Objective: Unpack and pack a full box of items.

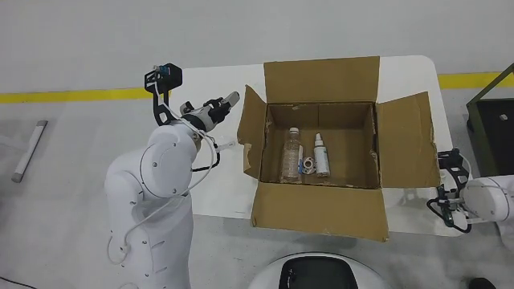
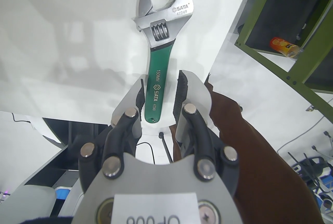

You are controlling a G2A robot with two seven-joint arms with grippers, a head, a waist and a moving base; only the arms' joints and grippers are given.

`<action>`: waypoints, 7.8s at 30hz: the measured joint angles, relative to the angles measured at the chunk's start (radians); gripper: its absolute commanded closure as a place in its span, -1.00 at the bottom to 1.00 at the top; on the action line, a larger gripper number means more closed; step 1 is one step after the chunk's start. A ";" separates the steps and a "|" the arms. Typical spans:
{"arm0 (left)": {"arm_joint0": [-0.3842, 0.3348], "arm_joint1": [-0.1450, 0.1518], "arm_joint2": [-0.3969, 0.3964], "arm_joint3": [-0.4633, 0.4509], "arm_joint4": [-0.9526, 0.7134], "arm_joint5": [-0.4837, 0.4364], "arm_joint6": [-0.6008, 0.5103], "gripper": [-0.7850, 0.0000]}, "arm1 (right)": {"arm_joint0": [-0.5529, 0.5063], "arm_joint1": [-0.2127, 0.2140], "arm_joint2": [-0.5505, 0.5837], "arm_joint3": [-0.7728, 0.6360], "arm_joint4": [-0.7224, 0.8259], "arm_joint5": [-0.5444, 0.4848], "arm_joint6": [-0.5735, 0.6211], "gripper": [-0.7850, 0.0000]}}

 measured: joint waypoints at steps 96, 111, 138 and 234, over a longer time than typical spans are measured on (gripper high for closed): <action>0.000 0.000 0.000 0.000 0.000 0.000 0.000 -1.00 | 0.789 -0.154 -0.868 0.172 0.445 0.611 -0.438 1.00; 0.000 0.000 0.000 0.000 0.000 0.000 0.000 -1.00 | 0.990 -0.189 -1.123 0.304 0.686 0.733 -0.560 -0.69; 0.000 0.000 0.000 0.000 0.000 0.000 0.000 -1.00 | 0.751 0.079 -0.522 -0.113 0.810 0.262 -0.485 1.00; 0.000 0.000 0.000 0.000 0.000 0.000 0.000 -1.00 | -0.077 0.067 0.138 -0.104 0.853 -0.131 -0.988 1.00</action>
